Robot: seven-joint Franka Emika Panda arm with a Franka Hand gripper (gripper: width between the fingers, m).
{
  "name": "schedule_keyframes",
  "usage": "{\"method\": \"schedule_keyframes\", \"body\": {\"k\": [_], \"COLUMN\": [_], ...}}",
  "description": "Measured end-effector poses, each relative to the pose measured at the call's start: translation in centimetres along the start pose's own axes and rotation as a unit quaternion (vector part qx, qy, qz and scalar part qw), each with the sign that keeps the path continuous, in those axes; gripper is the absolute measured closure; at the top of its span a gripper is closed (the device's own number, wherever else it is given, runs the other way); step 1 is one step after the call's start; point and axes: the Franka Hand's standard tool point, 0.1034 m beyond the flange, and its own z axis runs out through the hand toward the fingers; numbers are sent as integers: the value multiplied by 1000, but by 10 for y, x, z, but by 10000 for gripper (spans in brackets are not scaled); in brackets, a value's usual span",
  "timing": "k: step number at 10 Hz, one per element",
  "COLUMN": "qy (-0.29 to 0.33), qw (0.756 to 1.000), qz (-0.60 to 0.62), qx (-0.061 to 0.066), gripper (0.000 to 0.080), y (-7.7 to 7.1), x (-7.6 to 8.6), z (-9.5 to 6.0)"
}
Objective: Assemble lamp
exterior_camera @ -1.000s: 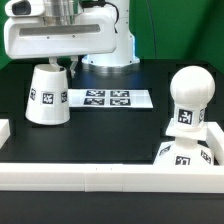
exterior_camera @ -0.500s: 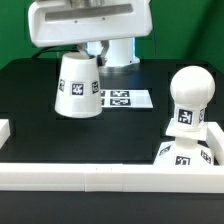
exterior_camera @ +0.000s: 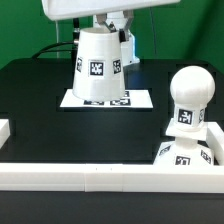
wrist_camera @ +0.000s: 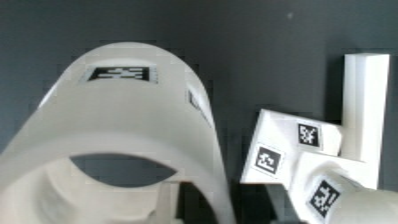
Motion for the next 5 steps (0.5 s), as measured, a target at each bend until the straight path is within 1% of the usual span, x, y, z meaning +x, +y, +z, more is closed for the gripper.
{"method": "schedule_keyframes", "body": {"k": [4,5], "qy": [-2,0], "qw": [1000,1000], "qz": [0,8], "qx": [0,3], "gripper": [754,754], "y": [-2,-13], "x": [0,3], "z": [0,-5]}}
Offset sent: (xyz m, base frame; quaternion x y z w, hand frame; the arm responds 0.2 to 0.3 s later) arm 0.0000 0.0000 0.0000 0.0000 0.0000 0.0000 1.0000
